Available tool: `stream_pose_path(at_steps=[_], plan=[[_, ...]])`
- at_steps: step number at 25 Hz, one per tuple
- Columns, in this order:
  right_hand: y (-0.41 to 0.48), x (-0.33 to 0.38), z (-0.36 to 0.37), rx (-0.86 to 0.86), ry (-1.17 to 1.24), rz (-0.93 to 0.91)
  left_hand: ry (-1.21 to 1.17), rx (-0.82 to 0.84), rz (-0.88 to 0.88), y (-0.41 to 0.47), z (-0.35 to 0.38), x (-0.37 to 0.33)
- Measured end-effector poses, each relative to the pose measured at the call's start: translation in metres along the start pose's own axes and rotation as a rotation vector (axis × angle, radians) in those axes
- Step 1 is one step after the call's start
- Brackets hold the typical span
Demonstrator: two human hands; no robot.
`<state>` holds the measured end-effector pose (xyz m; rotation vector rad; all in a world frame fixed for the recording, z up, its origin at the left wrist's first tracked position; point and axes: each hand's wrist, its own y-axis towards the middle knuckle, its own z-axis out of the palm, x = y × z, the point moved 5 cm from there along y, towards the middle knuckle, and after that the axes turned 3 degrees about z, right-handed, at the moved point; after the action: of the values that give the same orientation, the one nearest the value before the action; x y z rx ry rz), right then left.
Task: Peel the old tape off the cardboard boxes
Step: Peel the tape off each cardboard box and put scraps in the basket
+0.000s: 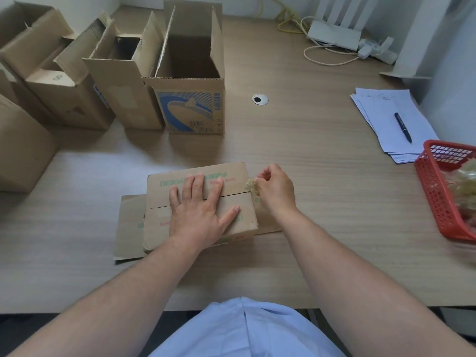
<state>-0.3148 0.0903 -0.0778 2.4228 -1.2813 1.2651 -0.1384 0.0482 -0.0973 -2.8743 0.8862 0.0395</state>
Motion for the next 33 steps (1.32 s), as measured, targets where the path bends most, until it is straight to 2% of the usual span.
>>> stream_pose_path(at_steps=[4,8,11,13,16,18,22,24,26,33], plan=[[-0.012,0.004,0.008,0.083,-0.103,-0.119,-0.035,-0.007,0.0,0.001,0.001,0.001],[-0.013,0.003,0.008,0.017,-0.239,-0.129,-0.035,-0.023,0.007,0.002,0.001,0.0],[-0.012,0.002,0.009,-0.022,-0.238,-0.127,-0.042,-0.021,0.016,0.002,0.001,0.0],[-0.014,-0.012,0.007,-0.074,-0.071,-0.02,-0.045,-0.014,0.05,0.002,0.001,-0.002],[-0.015,-0.046,-0.032,-0.279,0.398,0.235,-0.041,0.01,0.092,0.0,0.001,-0.006],[-0.009,-0.061,-0.07,-0.343,0.592,0.269,-0.032,0.017,0.083,0.001,0.0,-0.005],[-0.007,-0.052,-0.11,-0.151,0.79,0.132,-0.041,0.01,0.069,0.002,-0.005,-0.035],[-0.006,-0.055,-0.122,-0.074,0.866,0.122,-0.036,0.007,0.102,0.004,-0.004,-0.066],[-0.004,-0.062,-0.138,-0.067,0.853,0.117,-0.027,0.01,0.116,0.008,-0.002,-0.088],[0.031,-0.138,-0.263,-0.224,0.849,0.076,0.016,0.011,0.16,0.027,0.004,-0.209]])
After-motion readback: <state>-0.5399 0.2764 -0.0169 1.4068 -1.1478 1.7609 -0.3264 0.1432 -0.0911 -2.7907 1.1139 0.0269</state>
